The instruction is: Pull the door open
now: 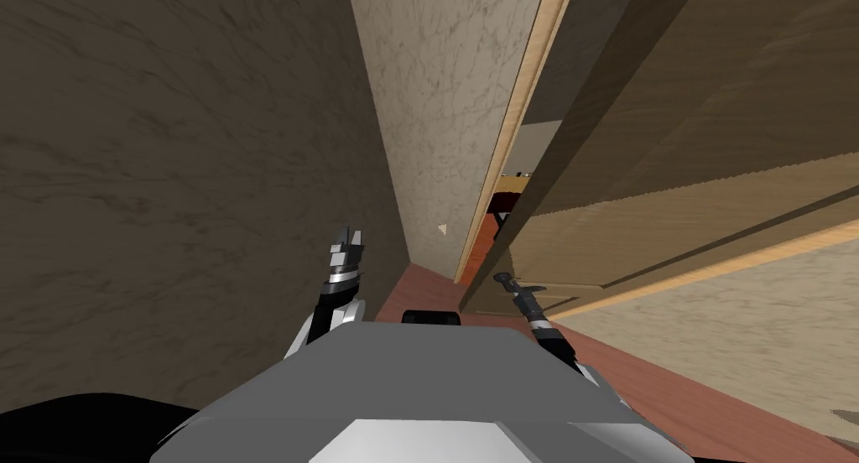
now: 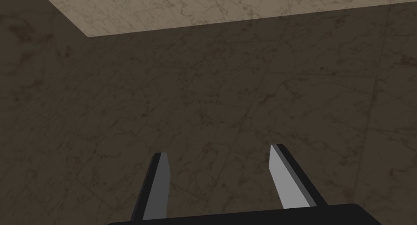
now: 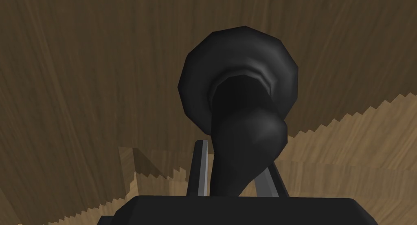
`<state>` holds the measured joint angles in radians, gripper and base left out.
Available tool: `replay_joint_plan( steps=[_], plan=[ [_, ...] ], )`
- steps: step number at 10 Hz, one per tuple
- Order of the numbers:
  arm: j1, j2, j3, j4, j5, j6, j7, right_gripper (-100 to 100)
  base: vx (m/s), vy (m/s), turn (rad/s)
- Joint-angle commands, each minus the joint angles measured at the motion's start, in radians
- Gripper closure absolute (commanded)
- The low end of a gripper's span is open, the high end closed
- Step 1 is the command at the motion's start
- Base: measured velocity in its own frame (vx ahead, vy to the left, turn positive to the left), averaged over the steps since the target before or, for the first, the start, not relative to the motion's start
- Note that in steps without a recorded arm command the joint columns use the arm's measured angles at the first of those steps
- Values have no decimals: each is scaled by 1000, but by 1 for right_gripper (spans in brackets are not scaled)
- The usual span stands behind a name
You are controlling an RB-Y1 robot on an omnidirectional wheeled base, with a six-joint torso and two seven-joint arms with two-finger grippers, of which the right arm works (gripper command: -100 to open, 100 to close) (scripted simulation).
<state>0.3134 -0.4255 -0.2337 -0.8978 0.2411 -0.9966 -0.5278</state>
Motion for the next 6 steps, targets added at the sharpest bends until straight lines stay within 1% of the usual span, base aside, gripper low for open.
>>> replay_joint_plan(
  steps=[1,2,4,5,6],
  plan=[
    [8,-12,-8,16,5,-37,-9,100,-158,-35,131],
    [13,-15,-9,18,7,-46,-12,100,-155,-39,116],
    [29,-22,-13,25,13,-77,-22,100,-145,-53,119],
    [23,-19,-8,27,12,-65,-21,100,-59,-22,30],
    [24,-23,-9,40,18,-84,-26,100,-148,-48,187]
  ],
)
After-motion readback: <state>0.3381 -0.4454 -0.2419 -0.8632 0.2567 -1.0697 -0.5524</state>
